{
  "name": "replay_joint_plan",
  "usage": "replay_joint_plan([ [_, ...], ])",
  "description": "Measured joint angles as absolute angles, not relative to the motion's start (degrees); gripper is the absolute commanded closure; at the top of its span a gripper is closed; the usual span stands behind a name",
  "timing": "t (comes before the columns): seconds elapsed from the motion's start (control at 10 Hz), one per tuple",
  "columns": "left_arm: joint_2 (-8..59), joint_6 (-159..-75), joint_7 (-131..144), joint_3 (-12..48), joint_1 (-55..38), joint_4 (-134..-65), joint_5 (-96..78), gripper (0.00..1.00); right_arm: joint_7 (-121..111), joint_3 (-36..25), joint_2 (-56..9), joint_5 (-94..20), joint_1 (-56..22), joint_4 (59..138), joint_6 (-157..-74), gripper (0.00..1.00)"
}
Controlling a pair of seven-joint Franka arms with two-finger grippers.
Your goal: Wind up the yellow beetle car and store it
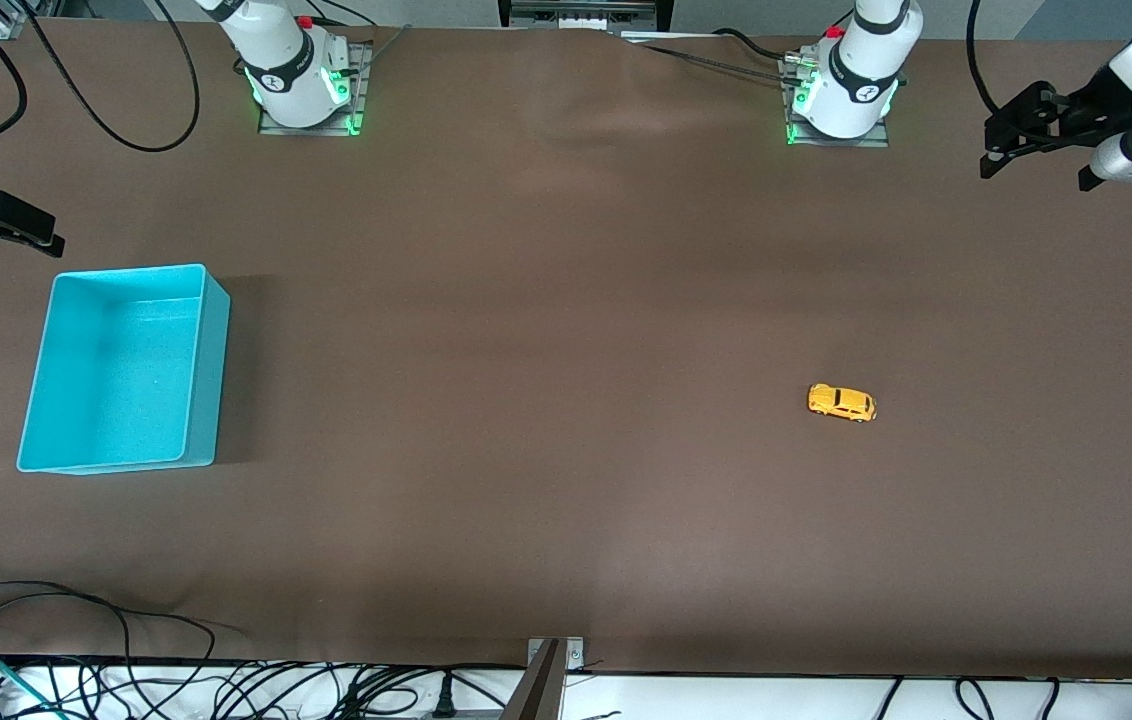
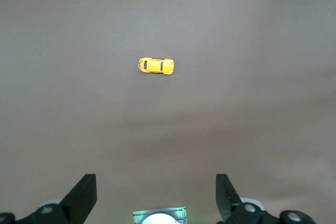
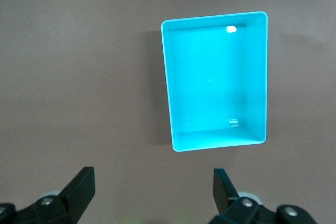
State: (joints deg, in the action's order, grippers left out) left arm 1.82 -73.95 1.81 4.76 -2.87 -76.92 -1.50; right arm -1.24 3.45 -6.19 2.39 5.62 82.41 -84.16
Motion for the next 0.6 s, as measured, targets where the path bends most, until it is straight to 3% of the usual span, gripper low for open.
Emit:
replay_joint_plan([
  [0.6, 1.9, -74.0, 1.8, 5.2, -2.9, -76.9, -1.4, 0.00, -0.2, 3.7, -6.2, 2.5, 5.3, 82.4, -83.6, 0.00],
])
